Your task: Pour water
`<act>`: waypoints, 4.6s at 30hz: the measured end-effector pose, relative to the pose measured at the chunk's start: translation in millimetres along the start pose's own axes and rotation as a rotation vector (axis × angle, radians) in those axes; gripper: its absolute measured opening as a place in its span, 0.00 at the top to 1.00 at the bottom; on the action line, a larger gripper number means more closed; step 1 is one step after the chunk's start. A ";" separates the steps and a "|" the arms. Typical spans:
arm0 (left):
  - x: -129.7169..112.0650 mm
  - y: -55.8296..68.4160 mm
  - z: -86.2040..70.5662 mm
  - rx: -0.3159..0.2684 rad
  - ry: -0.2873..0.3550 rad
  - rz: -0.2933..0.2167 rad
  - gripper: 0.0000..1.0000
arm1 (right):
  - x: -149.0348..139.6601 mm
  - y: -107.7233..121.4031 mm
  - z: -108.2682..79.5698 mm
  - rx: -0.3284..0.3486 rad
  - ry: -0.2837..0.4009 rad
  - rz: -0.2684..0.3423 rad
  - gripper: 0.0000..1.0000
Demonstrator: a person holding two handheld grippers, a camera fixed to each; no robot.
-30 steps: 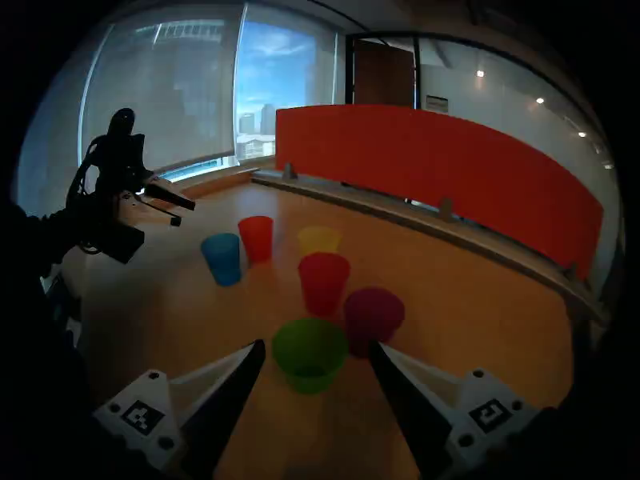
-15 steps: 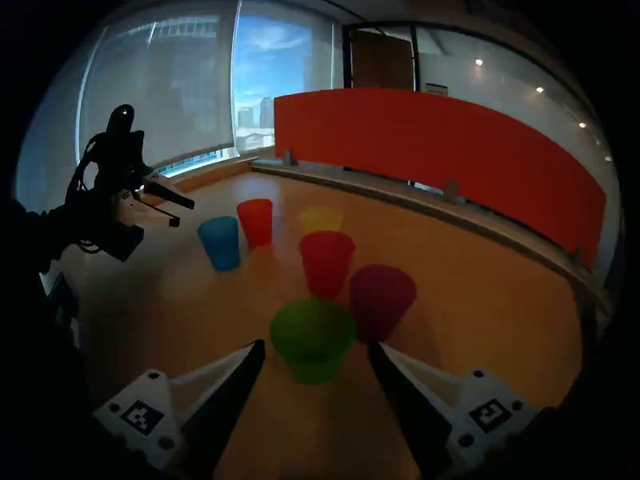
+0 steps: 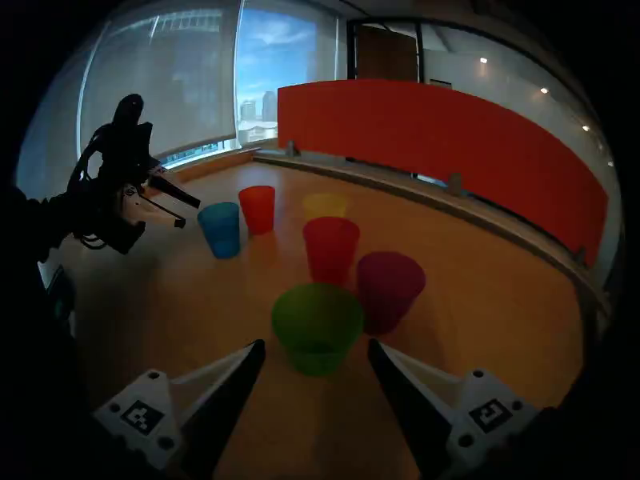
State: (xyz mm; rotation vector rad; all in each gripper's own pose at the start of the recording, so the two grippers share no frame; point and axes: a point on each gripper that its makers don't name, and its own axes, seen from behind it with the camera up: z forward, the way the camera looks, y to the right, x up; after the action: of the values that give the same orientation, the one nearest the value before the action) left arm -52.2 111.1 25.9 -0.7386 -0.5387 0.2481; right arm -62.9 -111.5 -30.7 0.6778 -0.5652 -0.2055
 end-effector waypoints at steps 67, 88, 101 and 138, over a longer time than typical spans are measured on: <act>-0.2 2.5 70.7 -0.084 -0.107 -0.012 0.15 | -9.2 3.9 51.9 0.033 -0.057 -0.023 0.00; 1.0 -0.2 72.2 -0.060 -0.091 -0.032 0.17 | -11.0 5.9 50.0 0.030 -0.063 -0.028 0.01; 6.7 -0.2 63.3 -0.052 -0.066 -0.030 0.17 | -7.1 -3.3 50.2 0.052 -0.046 -0.044 0.13; 59.5 3.4 3.1 -0.007 0.125 -0.053 0.17 | 70.8 -21.6 2.4 0.028 0.139 -0.038 0.14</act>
State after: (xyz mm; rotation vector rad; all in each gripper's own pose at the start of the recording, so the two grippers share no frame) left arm -4.2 139.0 47.8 -0.7401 -0.4403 0.1499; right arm -5.3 -154.6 -12.8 0.7247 -0.4231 -0.1841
